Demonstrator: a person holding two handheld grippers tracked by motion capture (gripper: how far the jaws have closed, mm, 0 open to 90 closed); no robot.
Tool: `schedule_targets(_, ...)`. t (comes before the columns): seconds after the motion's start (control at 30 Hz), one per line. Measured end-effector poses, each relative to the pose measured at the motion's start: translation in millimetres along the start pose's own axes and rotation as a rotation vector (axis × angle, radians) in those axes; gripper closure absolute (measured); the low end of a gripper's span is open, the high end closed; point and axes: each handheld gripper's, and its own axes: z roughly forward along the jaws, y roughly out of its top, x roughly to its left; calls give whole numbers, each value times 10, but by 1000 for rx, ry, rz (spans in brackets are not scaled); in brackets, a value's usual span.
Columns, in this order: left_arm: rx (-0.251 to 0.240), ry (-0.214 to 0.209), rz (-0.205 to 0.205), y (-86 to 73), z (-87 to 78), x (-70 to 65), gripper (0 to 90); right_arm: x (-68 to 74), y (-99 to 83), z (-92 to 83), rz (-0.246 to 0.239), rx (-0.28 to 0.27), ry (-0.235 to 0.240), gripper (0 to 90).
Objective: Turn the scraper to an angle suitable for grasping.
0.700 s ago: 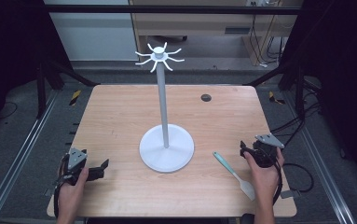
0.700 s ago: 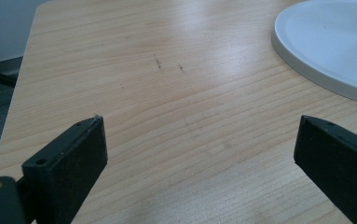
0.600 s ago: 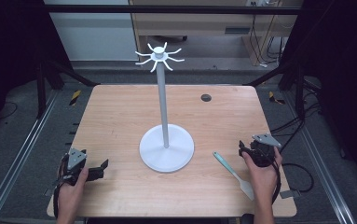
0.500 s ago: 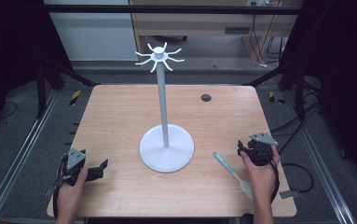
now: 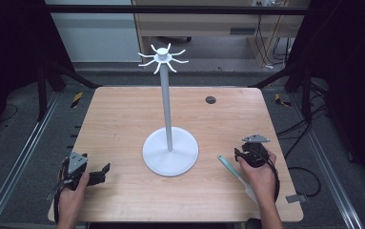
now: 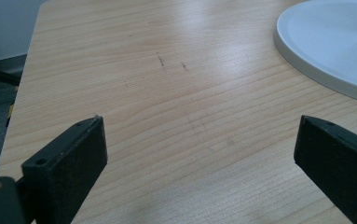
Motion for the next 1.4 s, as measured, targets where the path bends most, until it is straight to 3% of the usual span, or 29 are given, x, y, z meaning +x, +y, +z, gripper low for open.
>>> schedule_targets(0.23,5,2,0,-4,0,5,20,16,21,25,-19,51,45,577)
schedule_targets(0.63,12,-9,0,-1,16,-2,22,118,52,81,-107,115,131,895)
schedule_targets(1.4,15,-13,11,5,28,-17,22,292,51,143,-149,143,214,900)
